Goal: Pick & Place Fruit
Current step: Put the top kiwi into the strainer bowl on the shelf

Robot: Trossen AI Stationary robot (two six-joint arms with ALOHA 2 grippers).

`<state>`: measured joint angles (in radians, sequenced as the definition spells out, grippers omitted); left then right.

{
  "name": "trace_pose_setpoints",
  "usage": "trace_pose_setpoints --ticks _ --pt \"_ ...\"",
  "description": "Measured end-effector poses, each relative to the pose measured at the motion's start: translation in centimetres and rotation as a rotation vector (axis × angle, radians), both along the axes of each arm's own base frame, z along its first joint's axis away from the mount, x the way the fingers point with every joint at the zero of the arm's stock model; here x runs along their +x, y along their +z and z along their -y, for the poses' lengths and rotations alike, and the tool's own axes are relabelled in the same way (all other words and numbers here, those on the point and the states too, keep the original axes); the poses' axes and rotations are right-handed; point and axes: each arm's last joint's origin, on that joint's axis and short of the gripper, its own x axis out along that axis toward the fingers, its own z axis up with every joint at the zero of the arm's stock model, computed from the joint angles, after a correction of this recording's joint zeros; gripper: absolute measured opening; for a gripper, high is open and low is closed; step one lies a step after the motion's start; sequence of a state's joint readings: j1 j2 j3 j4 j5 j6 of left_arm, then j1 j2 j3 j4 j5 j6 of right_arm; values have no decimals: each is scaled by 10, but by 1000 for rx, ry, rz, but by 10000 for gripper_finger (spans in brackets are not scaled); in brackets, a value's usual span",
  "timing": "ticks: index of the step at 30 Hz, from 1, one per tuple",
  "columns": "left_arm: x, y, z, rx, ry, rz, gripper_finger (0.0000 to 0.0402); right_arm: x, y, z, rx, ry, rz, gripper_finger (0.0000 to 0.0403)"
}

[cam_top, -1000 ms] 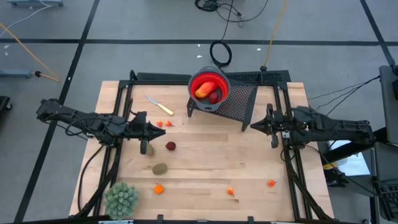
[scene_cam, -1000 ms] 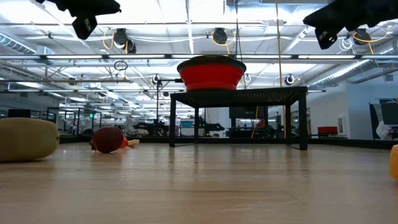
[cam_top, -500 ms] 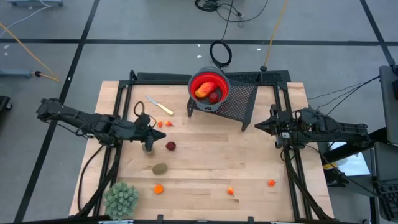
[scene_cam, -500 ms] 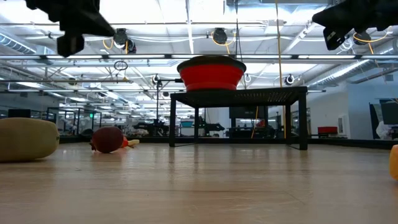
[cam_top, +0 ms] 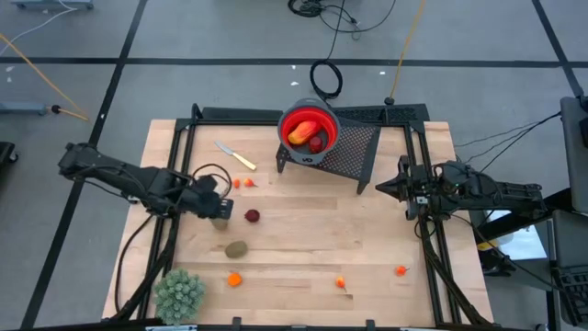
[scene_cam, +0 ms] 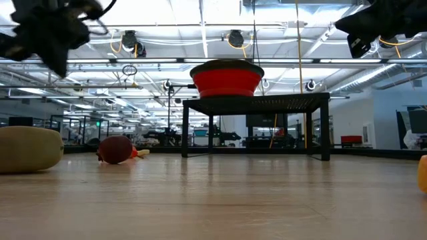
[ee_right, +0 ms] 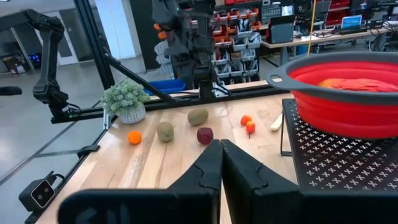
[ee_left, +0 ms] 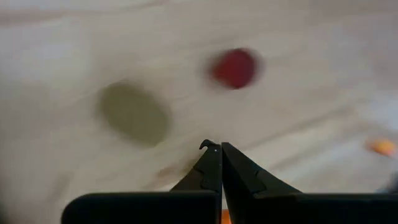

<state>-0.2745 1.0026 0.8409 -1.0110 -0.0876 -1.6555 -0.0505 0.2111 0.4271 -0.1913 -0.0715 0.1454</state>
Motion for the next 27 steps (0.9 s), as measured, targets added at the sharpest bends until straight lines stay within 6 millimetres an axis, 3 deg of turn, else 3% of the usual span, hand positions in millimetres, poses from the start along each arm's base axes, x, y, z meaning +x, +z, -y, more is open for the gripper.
trace_pose_setpoints --ticks 7,14,19,27 --pt "-20 -11 -4 -22 167 -320 9 0 0 0 0 3 0 0" --pt "-15 -11 -4 11 158 -253 14 0 0 0 0 4 0 0" --pt "-13 -11 -4 19 167 -231 58 0 0 0 0 6 0 0" --pt "-11 -11 -3 2 196 -213 165 0 0 0 0 8 0 0"
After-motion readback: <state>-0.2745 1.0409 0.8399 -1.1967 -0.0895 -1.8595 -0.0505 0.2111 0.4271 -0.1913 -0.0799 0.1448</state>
